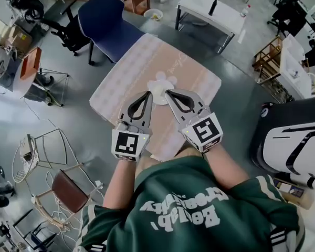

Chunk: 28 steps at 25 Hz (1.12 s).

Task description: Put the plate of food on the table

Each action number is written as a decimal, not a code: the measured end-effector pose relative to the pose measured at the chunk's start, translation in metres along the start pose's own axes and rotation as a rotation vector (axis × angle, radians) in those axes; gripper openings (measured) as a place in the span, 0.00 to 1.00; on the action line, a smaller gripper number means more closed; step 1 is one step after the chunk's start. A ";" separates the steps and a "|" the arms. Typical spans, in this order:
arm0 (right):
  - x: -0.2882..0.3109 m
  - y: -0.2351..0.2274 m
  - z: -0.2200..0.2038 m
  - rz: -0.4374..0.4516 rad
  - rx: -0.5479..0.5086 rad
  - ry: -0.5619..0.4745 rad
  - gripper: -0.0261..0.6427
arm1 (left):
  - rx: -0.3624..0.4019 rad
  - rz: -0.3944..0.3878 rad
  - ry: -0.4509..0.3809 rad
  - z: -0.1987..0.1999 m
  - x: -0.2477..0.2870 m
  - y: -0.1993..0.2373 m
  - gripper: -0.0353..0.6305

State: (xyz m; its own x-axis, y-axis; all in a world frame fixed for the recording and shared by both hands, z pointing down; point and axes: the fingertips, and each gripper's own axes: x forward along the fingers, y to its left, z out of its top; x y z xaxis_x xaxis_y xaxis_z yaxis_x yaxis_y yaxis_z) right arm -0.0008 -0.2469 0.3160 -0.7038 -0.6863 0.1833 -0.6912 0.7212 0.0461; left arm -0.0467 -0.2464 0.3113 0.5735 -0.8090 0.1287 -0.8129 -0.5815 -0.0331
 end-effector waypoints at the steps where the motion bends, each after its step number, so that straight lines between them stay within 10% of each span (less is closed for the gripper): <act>1: -0.004 0.005 0.006 0.003 -0.016 -0.010 0.06 | 0.032 -0.010 -0.007 0.008 -0.005 -0.003 0.06; 12: -0.022 0.055 0.049 -0.010 -0.088 -0.115 0.06 | 0.320 -0.086 -0.127 0.063 -0.054 -0.015 0.06; 28: -0.033 0.075 0.059 -0.074 -0.126 -0.124 0.06 | 0.366 -0.119 -0.184 0.072 -0.090 -0.028 0.06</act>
State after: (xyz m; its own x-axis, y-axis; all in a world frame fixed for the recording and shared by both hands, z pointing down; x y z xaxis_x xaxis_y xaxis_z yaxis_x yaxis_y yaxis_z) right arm -0.0391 -0.1758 0.2559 -0.6721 -0.7386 0.0530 -0.7212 0.6691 0.1791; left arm -0.0683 -0.1636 0.2297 0.6964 -0.7173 -0.0250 -0.6696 -0.6367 -0.3823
